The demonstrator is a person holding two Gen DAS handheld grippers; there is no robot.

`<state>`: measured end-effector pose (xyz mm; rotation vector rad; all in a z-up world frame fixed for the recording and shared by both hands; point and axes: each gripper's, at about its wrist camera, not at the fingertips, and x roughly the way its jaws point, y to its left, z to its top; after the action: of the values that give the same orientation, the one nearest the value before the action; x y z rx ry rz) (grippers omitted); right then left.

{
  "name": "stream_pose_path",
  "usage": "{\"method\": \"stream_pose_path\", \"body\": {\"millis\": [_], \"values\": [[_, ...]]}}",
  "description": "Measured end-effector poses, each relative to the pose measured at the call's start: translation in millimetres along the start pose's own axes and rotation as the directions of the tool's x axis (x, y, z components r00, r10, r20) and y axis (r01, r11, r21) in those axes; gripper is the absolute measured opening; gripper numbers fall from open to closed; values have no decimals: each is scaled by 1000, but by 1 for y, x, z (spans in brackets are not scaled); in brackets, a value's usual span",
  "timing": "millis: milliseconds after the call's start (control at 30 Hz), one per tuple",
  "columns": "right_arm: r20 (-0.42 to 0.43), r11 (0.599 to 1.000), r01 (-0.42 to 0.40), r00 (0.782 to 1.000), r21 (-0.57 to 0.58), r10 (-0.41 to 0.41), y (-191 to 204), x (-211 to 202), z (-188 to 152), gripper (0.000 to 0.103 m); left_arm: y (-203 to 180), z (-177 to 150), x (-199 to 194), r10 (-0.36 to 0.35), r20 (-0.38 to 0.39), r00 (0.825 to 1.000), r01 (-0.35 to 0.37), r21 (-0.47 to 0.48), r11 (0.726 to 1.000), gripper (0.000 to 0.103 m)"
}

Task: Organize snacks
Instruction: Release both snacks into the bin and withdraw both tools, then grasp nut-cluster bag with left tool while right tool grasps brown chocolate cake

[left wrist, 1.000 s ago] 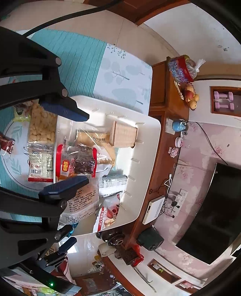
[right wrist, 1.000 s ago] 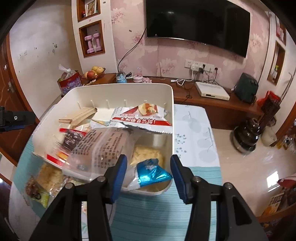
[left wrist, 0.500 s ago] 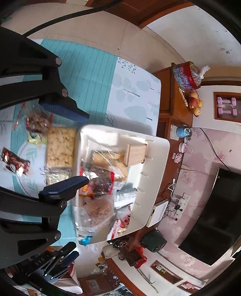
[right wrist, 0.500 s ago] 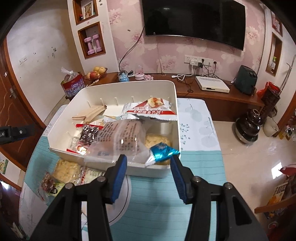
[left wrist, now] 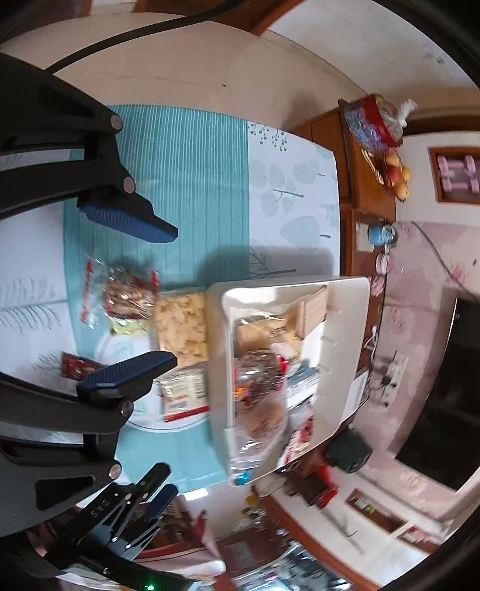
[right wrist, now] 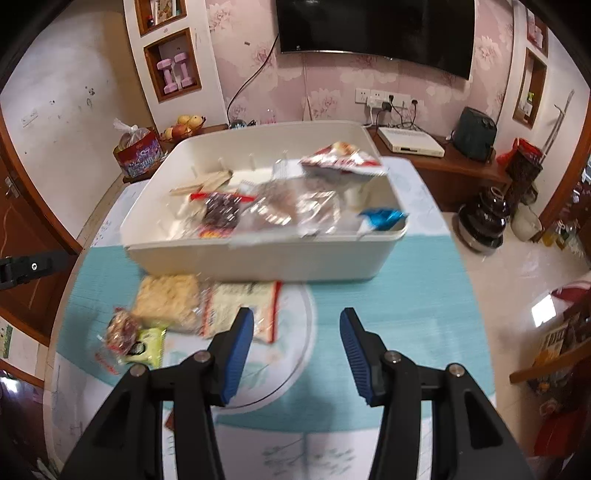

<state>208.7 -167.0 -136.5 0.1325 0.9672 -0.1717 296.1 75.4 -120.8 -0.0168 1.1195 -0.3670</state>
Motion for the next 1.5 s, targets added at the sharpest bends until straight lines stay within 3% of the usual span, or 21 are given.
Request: {"method": "stream_pose_path", "body": {"millis": [267, 533, 700, 767, 1267, 1500], "values": [[-14, 998, -18, 1000, 55, 18, 42, -3, -28, 49, 11, -17, 5, -53, -73, 996, 60, 94, 994, 60], [-47, 998, -21, 999, 58, 23, 77, 1, -60, 49, 12, -23, 30, -101, -143, 985, 119, 125, 985, 66], [-28, 999, 35, 999, 28, -34, 98, 5, -80, 49, 11, -23, 55, -115, -194, 974, 139, 114, 984, 81], [-32, 998, 58, 998, 30, -57, 104, 9, -89, 49, 10, -24, 67, -108, -218, 970, 134, 108, 985, 82], [-25, 978, 161, 987, 132, -159, 105, 42, -113, 49, 6, -31, 131, -143, -392, 909, 184, 70, 980, 82], [-17, 972, 163, 987, 172, -162, 102, 46, -112, 49, 2, -34, 137, -147, -406, 902, 194, 78, 978, 77]]}}
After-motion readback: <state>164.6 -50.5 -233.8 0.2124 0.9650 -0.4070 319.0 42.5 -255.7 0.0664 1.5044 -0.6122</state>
